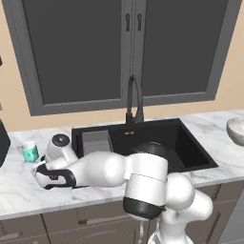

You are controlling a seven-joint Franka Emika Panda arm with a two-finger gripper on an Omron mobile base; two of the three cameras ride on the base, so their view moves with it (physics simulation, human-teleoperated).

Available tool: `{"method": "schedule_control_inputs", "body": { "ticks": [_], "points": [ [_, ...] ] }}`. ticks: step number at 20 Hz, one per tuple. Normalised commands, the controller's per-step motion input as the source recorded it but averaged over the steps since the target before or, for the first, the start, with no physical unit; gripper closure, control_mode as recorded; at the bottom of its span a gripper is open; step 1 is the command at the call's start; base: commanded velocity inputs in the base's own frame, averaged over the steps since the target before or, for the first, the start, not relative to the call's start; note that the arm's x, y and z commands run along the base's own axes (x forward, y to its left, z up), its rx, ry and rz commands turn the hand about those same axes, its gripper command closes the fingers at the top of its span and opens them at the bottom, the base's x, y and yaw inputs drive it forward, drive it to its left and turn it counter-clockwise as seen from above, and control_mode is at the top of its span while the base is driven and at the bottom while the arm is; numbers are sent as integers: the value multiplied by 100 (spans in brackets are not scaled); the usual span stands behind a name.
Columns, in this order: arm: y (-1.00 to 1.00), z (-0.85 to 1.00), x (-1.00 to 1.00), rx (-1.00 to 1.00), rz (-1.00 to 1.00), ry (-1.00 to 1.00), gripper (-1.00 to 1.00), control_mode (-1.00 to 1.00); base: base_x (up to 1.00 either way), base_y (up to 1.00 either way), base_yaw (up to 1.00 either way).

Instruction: Clear the mugs and bowl far away from the sink.

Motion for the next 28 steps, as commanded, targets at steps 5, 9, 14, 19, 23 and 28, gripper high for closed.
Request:
{"method": "schedule_control_inputs", "body": {
  "ticks": [5, 9, 14, 19, 23, 28],
  "points": [
    [0, -8, 0, -2, 0, 4, 100, -100, 0, 0, 0],
    [0, 0, 0, 0, 0, 0, 100, -100, 0, 0, 0],
    [0, 40, -9, 1, -6, -12, 100, -100, 0, 0, 0],
    [-1, 100, -35, 1, -28, -23, 100, -100, 0, 0, 0],
    [-21, 100, -58, 5, -31, -21, 100, -100, 0, 0, 0],
    [-37, 100, -67, 4, -38, -8, 100, -100, 0, 0, 0]
  ]
}}
